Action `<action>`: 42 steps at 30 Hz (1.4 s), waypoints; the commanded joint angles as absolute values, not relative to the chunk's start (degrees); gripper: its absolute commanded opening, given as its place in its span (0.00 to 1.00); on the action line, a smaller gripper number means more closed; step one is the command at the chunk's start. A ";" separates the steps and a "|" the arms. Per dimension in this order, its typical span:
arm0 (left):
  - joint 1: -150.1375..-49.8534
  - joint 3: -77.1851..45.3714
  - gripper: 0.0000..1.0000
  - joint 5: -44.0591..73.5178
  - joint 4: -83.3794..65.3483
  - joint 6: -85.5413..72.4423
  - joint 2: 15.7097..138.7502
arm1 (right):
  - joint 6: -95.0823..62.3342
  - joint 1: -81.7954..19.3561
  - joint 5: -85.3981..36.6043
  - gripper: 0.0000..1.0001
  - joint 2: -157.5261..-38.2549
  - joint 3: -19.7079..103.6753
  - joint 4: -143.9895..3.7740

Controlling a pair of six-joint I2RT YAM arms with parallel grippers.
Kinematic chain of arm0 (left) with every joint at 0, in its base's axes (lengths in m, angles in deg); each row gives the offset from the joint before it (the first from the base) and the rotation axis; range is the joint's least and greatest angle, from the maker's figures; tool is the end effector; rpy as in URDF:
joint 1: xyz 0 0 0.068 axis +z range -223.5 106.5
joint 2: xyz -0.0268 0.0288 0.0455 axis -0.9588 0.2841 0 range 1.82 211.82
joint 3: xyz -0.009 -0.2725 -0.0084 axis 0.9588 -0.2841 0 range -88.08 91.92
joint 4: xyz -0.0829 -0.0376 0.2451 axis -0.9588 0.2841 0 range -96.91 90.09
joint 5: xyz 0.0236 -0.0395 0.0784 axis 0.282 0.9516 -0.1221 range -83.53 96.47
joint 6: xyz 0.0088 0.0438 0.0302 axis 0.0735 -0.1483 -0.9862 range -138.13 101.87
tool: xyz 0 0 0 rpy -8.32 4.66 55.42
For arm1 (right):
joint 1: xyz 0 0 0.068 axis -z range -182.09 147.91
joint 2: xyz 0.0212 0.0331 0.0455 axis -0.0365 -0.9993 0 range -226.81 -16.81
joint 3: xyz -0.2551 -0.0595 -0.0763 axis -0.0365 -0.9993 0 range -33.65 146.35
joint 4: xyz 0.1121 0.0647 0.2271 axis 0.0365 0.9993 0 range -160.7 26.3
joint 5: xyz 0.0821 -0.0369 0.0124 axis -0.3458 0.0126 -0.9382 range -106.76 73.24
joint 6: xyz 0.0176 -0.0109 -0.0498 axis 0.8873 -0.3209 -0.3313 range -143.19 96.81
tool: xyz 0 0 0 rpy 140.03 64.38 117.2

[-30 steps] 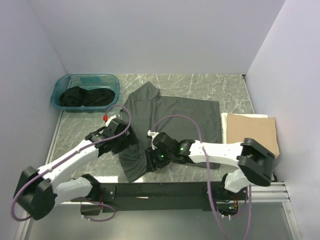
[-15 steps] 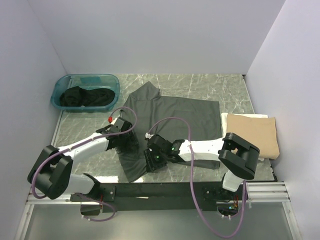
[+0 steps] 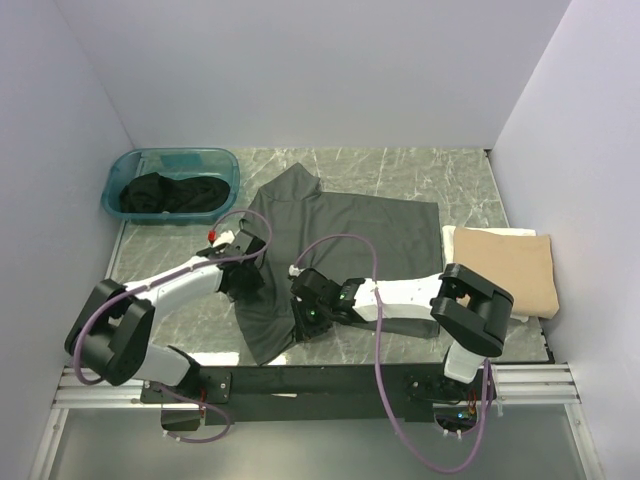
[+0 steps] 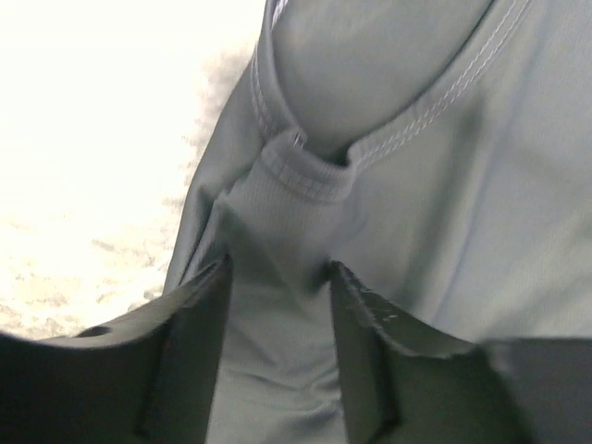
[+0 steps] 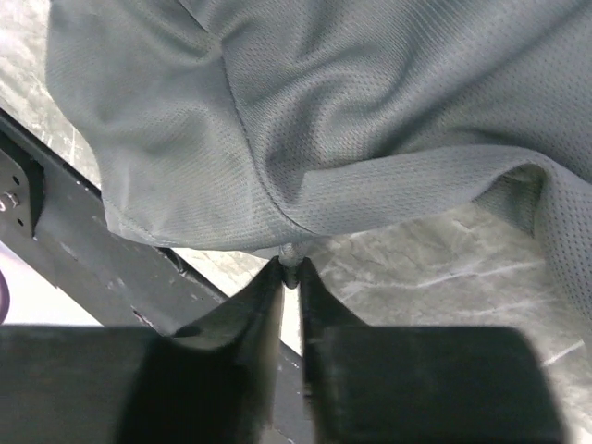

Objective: Fold and stack the t-shirts
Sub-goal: Flatten the tshirt out

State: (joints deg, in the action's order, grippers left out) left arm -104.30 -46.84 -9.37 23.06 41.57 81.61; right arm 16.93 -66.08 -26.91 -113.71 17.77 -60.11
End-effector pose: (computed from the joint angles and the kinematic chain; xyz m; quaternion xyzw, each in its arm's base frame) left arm 0.2128 -0.1155 0.1668 -0.2677 0.9359 -0.0358 0.2260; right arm 0.1378 0.2967 0.1526 -0.2222 0.9268 0.2812 0.1119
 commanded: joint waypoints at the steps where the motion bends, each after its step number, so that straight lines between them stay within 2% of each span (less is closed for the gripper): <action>1: -103.99 -42.91 0.50 -13.48 24.55 42.08 83.64 | 17.68 -66.43 -26.16 0.10 -113.31 18.91 -60.42; 2: -103.82 -42.64 0.49 -13.57 24.73 41.99 84.26 | 17.68 -66.34 -25.99 0.09 -113.14 19.00 -60.33; 3: -103.73 -42.46 0.43 -13.48 24.55 41.64 85.14 | 17.59 -66.43 -25.90 0.08 -113.14 18.91 -60.25; 4: -103.73 -42.20 0.39 -13.48 24.55 41.72 85.49 | 17.68 -66.52 -25.72 0.01 -113.05 18.91 -60.33; 8: -103.55 -41.67 0.23 -14.45 24.47 41.90 86.55 | 17.33 -66.43 -26.60 0.00 -113.14 19.00 -60.68; 11: -103.29 -41.41 0.01 -14.97 24.73 41.64 87.34 | 17.06 -66.43 -26.52 0.00 -112.70 18.91 -60.86; 19: -102.15 -43.86 0.01 -15.95 23.94 41.20 81.46 | 16.89 -66.25 -25.81 0.00 -110.15 16.28 -61.65; 28: -95.39 -48.17 0.01 -8.30 20.69 36.54 74.78 | 16.19 -66.08 -26.86 0.00 -109.01 14.69 -62.88; 33: -92.48 -48.88 0.01 -7.42 20.34 36.54 75.03 | 16.62 -66.08 -28.35 0.00 -107.95 12.59 -63.76; 38: -90.72 -48.00 0.01 -6.63 20.33 35.40 77.05 | 17.33 -66.25 -35.72 0.00 -106.11 8.98 -67.97; 42: -89.93 -46.51 0.01 -6.10 20.68 35.22 78.02 | 17.59 -66.25 -34.16 0.00 -106.72 8.27 -66.49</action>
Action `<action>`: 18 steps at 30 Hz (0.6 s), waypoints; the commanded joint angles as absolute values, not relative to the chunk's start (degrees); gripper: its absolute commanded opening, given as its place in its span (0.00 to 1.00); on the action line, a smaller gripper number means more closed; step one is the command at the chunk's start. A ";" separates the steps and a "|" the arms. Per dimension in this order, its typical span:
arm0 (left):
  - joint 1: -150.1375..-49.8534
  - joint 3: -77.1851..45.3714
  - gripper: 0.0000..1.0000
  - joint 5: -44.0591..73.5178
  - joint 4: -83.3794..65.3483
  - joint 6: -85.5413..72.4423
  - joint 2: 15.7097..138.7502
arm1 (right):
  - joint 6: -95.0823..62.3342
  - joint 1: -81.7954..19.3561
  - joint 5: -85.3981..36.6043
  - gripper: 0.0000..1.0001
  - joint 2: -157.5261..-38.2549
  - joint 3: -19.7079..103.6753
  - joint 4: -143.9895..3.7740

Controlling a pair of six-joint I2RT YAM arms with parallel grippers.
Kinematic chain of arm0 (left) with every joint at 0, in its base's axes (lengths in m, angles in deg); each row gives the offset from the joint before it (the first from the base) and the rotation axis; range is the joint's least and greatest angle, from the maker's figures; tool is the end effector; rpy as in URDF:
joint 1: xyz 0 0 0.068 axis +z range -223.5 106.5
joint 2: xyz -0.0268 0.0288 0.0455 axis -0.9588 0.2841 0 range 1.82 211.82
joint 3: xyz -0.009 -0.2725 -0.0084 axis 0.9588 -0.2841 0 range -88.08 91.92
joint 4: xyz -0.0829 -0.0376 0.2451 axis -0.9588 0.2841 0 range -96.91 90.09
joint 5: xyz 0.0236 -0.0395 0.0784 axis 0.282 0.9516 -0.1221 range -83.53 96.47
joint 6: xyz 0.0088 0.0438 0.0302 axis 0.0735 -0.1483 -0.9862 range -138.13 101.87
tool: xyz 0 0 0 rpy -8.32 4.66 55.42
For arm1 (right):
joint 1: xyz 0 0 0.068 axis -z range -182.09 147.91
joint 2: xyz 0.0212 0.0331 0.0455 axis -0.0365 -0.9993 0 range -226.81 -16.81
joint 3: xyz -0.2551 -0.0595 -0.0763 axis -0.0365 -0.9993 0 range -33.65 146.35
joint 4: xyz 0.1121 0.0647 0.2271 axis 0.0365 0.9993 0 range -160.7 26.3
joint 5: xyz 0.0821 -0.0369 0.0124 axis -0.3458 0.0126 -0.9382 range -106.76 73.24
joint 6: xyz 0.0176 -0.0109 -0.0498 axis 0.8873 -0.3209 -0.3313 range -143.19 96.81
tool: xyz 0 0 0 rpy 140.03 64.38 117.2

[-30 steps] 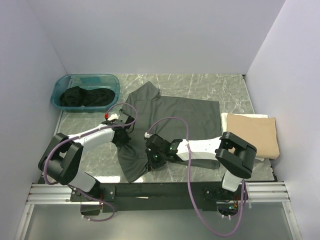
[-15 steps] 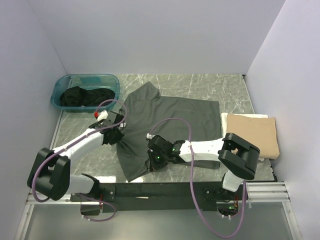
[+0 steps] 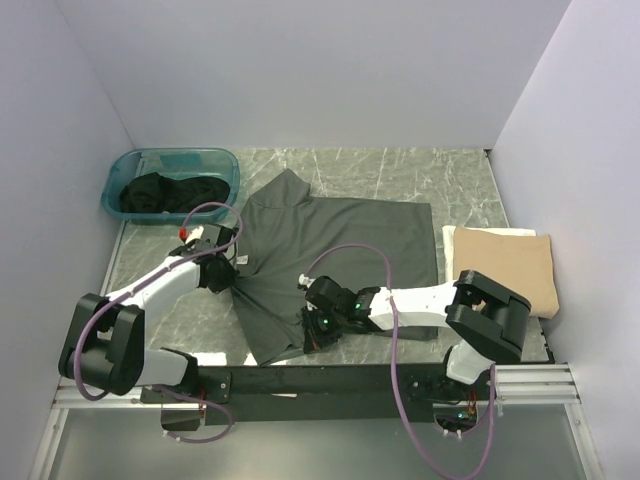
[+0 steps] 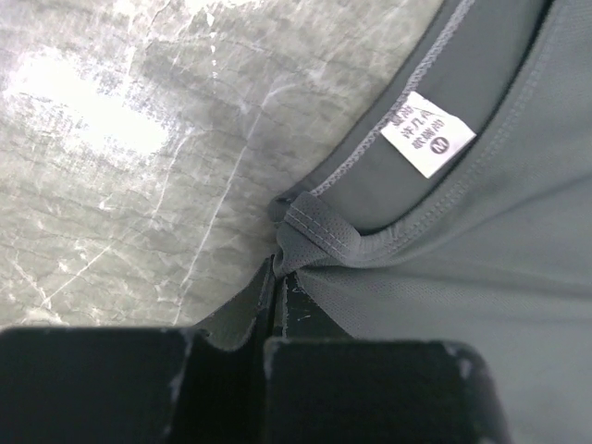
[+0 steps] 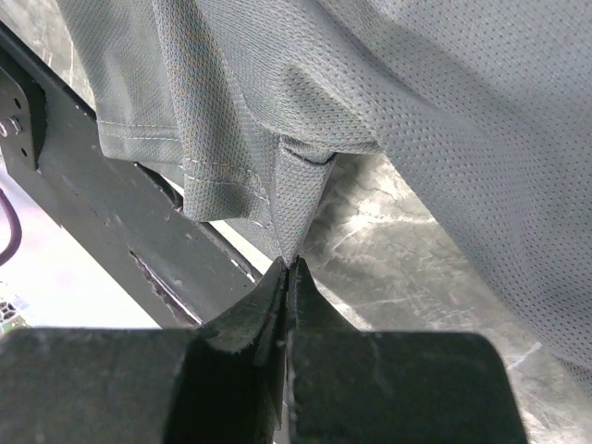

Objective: Fold and stack the t-shirts
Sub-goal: Flatten the tshirt out

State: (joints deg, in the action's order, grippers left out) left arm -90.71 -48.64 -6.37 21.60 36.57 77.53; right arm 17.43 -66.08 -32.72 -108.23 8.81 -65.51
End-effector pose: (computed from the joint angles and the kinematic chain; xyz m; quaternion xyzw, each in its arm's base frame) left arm 0.2261 -0.0617 0.1744 -0.3347 0.9105 -0.0391 0.2396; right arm 0.1210 0.2703 0.1444 -0.2326 0.9141 0.3219 0.0818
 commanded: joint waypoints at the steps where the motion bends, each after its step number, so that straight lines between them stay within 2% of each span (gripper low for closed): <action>1: -89.84 -46.16 0.01 -6.27 21.29 35.57 78.20 | 17.68 -66.25 -34.16 0.00 -106.90 8.27 -66.31; 4: -89.76 -45.36 0.11 -5.75 22.00 35.75 78.73 | 18.12 -66.25 -34.16 0.00 -107.51 9.06 -66.22; 5: -89.76 -45.19 0.27 -4.88 22.00 35.57 78.64 | 18.21 -66.25 -34.16 0.00 -107.69 9.41 -65.96; 7: -89.84 -45.27 0.43 -4.26 22.18 35.22 78.03 | 18.30 -66.25 -33.81 0.10 -107.43 10.38 -65.35; 8: -89.84 -45.27 0.56 -3.99 22.44 35.22 76.63 | 18.30 -66.25 -33.46 0.22 -107.16 10.73 -64.47; 9: -89.84 -45.36 0.64 -3.64 22.88 35.48 75.84 | 18.12 -66.25 -32.76 0.28 -106.03 11.34 -63.85; 10: -89.84 -45.45 0.72 -3.47 23.32 35.92 74.78 | 18.03 -66.25 -32.14 0.32 -105.32 11.61 -62.28; 11: -89.93 -45.45 0.87 -3.03 24.45 36.18 72.77 | 17.95 -66.08 -31.53 0.38 -104.53 11.87 -61.48; 12: -90.11 -45.71 0.94 -2.59 25.07 36.54 71.53 | 17.77 -66.16 -31.00 0.40 -102.70 12.05 -60.69; 13: -90.72 -45.89 1.00 -2.58 25.95 37.06 70.22 | 17.68 -66.08 -29.25 0.42 -101.63 12.14 -59.73; 16: -93.34 -46.76 0.99 -3.02 29.64 39.43 64.59 | 18.21 -65.29 -25.29 0.53 -97.42 12.06 -54.81; 17: -94.32 -47.12 0.99 -3.02 30.61 40.74 61.79 | 18.47 -64.85 -23.11 0.61 -96.27 11.70 -52.88; 18: -96.41 -47.99 0.99 -3.11 32.44 41.54 60.46 | 19.17 -63.28 -22.39 0.64 -93.91 10.57 -52.25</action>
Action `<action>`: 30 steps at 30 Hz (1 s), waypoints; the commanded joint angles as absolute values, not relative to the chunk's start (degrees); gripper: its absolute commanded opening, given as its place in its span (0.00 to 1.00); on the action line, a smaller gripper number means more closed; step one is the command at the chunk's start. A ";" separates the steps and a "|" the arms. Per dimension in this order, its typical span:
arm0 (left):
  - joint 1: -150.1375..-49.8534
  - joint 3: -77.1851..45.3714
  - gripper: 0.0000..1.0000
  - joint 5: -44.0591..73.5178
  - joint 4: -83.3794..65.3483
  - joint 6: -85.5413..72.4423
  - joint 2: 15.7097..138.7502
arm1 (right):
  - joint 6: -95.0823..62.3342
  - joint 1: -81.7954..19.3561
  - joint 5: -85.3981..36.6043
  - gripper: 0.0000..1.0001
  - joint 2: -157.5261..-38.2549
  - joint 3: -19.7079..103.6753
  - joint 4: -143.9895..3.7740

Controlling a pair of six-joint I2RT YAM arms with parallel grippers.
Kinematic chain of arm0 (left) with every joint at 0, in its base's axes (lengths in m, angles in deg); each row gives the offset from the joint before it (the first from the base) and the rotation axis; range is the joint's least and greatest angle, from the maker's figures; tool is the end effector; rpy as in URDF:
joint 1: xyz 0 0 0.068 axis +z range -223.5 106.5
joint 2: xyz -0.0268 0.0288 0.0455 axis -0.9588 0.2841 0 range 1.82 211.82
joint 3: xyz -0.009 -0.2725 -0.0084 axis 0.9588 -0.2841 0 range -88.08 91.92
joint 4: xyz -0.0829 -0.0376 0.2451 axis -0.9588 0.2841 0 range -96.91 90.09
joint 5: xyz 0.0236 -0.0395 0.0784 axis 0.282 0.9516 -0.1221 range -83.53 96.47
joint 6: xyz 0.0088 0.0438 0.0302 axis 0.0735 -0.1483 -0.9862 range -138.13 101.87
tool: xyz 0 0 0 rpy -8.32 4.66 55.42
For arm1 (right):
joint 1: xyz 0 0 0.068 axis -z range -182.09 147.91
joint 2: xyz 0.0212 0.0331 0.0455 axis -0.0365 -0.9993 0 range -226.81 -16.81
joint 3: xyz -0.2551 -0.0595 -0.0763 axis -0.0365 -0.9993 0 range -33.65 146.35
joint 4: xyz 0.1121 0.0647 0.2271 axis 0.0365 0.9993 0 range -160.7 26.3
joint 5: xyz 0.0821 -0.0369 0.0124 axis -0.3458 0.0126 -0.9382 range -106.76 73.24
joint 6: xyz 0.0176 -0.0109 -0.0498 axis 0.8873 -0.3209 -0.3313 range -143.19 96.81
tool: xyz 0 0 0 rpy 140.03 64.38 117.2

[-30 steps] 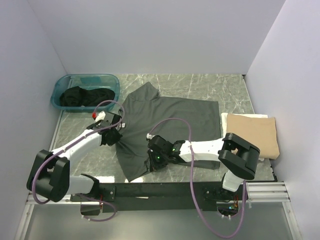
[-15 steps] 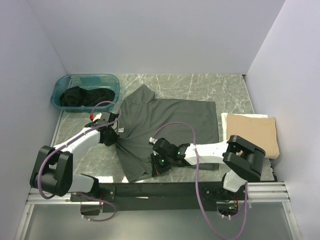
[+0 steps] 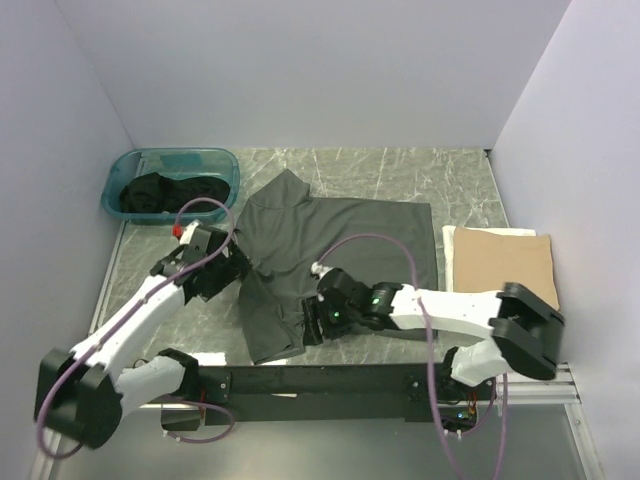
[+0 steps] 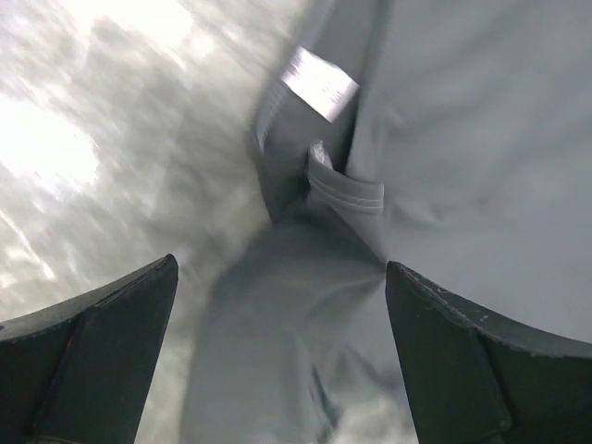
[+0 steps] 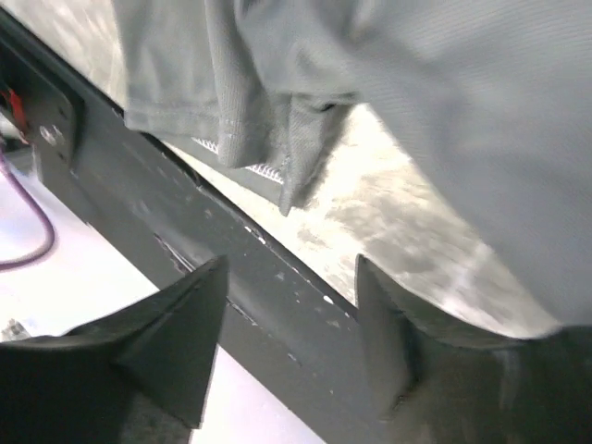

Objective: Fold and stack the t-shirts
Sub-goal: Flatten the tshirt out

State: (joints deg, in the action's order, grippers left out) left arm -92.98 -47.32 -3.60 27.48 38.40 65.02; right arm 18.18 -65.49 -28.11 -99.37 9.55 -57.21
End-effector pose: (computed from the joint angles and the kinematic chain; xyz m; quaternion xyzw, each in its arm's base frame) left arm 0.2001 -0.0642 0.2198 -0.3271 0.8973 -0.1088 0.2758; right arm 0.1187 0.2526 0.1796 -0.2111 0.9199 0.3082 0.1192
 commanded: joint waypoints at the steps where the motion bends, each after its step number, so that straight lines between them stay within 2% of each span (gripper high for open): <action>1: -97.57 -48.43 0.99 -3.20 33.16 43.46 59.23 | 19.44 -62.39 -21.86 0.66 -92.85 9.78 -51.72; 5: -103.54 -52.47 0.99 -1.09 35.27 48.22 54.66 | 20.93 -55.98 -19.23 0.72 -85.30 4.34 -49.18; 8: -106.54 -54.06 0.99 -4.24 38.43 51.47 53.33 | 21.11 -50.09 -18.87 0.73 -81.33 1.78 -47.77; 15: -106.54 -50.29 0.99 -8.91 40.63 52.10 53.68 | 20.05 -47.71 -13.44 0.74 -73.24 0.45 -41.89; 20: -106.72 -53.86 0.99 -2.87 40.74 50.43 53.86 | 24.27 -43.33 -8.50 0.87 -66.14 -3.14 -37.40; 23: -111.36 -57.82 0.99 0.75 39.50 52.27 52.72 | 25.85 -41.47 -5.43 0.94 -63.05 -3.68 -35.03; 27: -119.61 -60.39 0.99 3.21 40.55 57.71 53.06 | 27.26 -39.63 -0.94 0.96 -60.58 -3.33 -31.07; 30: -125.15 -61.18 0.91 4.36 39.41 62.88 53.15 | 28.75 -38.13 1.35 0.96 -59.88 -3.94 -28.35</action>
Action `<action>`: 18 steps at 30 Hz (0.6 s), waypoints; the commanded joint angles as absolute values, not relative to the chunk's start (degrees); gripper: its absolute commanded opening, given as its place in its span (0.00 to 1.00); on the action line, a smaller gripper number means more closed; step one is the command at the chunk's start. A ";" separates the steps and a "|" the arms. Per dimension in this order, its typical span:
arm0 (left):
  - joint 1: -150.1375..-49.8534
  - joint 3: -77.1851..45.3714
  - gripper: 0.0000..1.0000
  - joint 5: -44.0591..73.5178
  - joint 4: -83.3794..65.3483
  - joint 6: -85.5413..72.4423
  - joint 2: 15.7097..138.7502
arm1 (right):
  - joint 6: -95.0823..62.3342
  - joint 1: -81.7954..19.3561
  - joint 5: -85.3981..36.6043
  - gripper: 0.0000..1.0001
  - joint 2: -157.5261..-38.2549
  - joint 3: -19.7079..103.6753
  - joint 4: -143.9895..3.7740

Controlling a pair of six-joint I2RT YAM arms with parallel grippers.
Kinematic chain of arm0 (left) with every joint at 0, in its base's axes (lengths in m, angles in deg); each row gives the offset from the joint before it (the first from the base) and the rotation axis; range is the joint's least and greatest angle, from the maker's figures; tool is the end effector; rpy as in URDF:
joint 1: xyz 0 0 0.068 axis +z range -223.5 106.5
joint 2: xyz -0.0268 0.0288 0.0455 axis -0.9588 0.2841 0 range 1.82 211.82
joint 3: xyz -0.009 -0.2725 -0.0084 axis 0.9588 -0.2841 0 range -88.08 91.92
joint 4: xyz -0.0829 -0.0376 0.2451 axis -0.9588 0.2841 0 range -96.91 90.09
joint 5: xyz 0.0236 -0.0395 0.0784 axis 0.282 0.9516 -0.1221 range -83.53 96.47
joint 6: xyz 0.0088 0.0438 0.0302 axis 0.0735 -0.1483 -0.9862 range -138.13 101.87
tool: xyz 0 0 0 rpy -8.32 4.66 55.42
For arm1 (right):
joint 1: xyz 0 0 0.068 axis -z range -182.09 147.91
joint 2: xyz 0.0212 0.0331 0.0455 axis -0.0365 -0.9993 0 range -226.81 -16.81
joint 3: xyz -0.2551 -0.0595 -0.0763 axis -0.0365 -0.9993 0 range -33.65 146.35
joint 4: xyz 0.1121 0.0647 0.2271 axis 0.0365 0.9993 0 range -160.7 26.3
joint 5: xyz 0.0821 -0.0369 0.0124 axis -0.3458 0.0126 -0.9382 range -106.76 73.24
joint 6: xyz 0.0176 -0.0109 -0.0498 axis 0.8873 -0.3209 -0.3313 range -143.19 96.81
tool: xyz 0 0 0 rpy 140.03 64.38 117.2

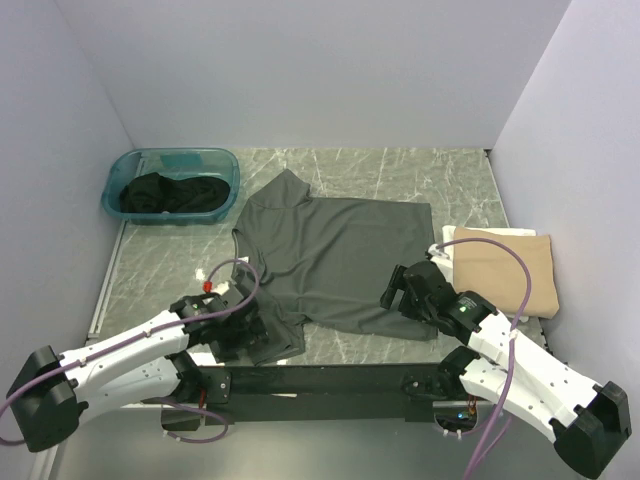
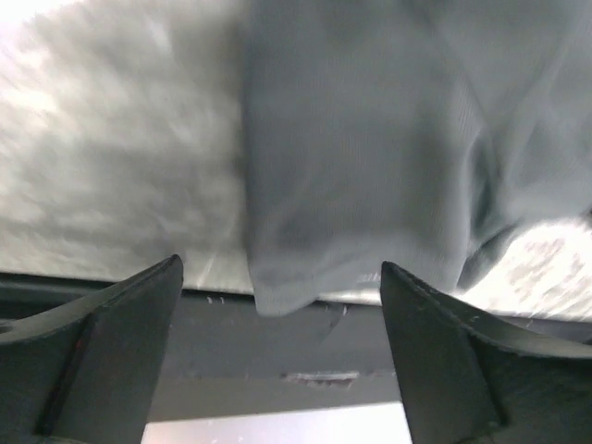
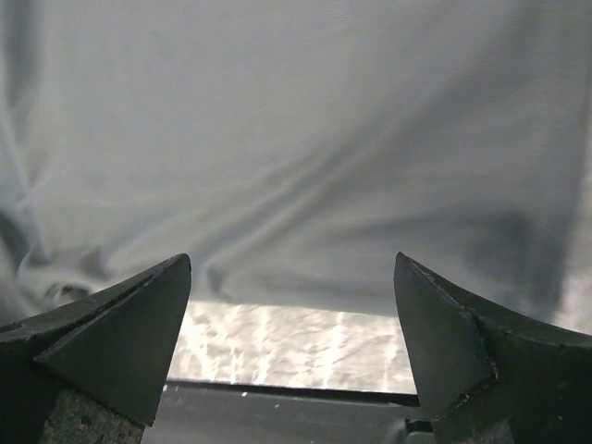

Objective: Fold and stack the t-shirts
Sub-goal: Flatten the tshirt out

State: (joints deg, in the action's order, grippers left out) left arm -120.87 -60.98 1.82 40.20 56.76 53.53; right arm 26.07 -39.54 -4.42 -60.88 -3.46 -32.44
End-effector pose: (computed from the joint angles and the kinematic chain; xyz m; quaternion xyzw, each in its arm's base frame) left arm 0.0960 -0.1000 0.1692 -0.2409 0.9567 -0.1197 0.1117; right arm 0.1231 0.0847 0.2108 0.1315 0.9319 0.1475 0.3042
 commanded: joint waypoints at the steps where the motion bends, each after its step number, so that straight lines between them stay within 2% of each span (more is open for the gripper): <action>1: -126.31 -61.27 0.87 4.53 38.88 63.60 53.06 | 29.36 -37.52 1.61 0.97 -59.96 -4.03 -27.90; 3: -128.85 -61.53 0.82 4.71 38.88 64.83 53.68 | 29.19 -36.64 0.56 0.97 -60.49 -4.03 -28.43; 6: -129.92 -61.45 0.65 3.83 42.12 66.50 56.57 | 29.63 -33.48 0.03 0.97 -61.28 -4.29 -28.95; 7: -130.01 -61.36 0.55 3.48 43.09 66.42 57.97 | 29.63 -32.69 0.03 0.97 -61.28 -4.38 -28.78; 9: -130.01 -61.01 0.46 2.26 44.50 66.94 59.12 | 29.81 -30.57 -0.93 0.97 -60.85 -4.91 -28.69; 15: -130.10 -60.48 0.44 0.49 41.36 66.34 62.29 | 30.69 -27.50 -2.52 0.96 -57.42 -6.49 -29.22; 18: -130.01 -60.83 0.40 0.58 38.98 65.63 64.66 | 31.39 -26.88 -2.78 0.96 -56.19 -6.67 -29.13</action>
State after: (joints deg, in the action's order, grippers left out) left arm -129.79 -60.22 2.11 41.71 65.33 62.40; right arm 29.76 -27.68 -3.15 -57.67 -6.56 -29.05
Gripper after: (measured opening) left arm 0.412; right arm 0.962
